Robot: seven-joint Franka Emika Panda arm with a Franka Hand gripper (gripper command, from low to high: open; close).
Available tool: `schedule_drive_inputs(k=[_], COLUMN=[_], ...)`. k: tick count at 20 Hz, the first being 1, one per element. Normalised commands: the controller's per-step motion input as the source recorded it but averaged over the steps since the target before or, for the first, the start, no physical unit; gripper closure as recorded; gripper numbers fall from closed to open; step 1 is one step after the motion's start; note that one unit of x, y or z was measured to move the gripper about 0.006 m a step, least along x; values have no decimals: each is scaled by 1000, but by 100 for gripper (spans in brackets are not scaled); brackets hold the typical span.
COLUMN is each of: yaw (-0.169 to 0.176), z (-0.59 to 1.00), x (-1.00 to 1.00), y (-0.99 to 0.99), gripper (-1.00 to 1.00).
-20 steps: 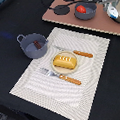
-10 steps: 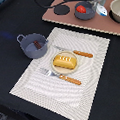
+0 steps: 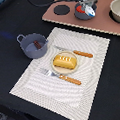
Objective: Interact with the objects in diverse but meaningful ways.
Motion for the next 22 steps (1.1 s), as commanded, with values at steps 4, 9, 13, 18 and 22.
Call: schedule_drive_inputs(k=[4,9,13,18,22], yaw=[2,0,0,0,0], z=[200,11,-27,-96,-164], x=[-129,0,62,123,8], y=[722,428,254,127,165], gripper=[100,100,100,100,100])
